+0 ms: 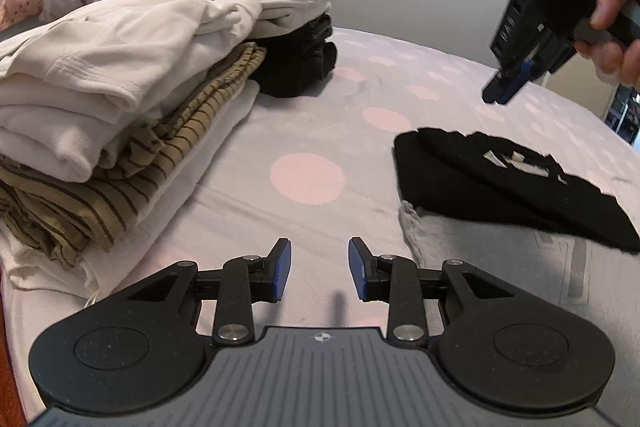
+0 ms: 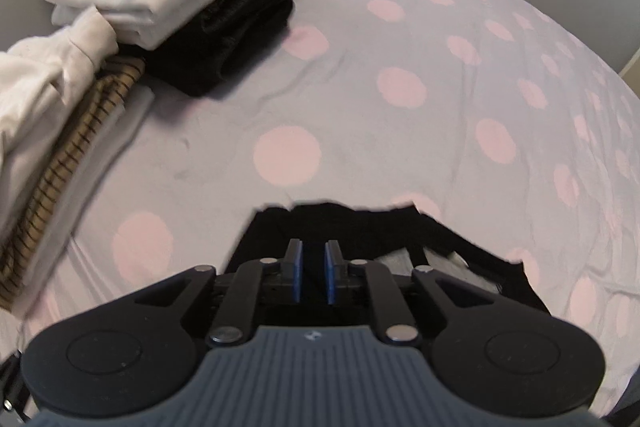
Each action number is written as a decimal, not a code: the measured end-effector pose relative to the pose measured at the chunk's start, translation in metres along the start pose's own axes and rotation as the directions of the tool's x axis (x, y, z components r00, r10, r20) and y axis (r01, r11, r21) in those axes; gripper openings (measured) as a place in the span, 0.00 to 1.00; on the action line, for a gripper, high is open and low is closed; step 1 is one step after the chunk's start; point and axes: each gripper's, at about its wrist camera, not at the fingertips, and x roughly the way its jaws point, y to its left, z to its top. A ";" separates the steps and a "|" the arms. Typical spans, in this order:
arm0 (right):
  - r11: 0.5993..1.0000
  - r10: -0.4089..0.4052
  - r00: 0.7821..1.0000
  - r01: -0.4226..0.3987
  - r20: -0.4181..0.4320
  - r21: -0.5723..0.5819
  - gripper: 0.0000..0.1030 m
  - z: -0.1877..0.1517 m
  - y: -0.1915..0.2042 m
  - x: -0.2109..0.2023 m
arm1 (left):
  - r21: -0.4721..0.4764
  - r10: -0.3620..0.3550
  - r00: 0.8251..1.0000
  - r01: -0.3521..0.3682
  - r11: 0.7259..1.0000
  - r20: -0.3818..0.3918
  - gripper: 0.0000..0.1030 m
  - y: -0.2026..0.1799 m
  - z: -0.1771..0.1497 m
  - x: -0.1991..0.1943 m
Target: Fold clothes
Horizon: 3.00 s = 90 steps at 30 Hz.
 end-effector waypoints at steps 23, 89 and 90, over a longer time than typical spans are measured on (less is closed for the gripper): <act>0.962 0.171 0.984 -0.176 0.041 0.211 0.43 -0.095 -0.043 0.050 | 0.060 0.064 0.996 -0.060 0.996 -0.068 0.36 -0.003 -0.001 0.012; 0.977 0.146 0.964 -0.176 0.222 0.124 0.47 -0.308 -0.034 -0.071 | 0.273 -0.180 0.983 0.179 0.945 -0.024 0.50 -0.057 -0.023 -0.052; 0.978 0.124 0.964 -0.159 0.233 0.137 0.48 -0.321 -0.035 -0.079 | 0.277 -0.202 0.979 0.199 0.940 -0.016 0.52 -0.061 -0.025 -0.058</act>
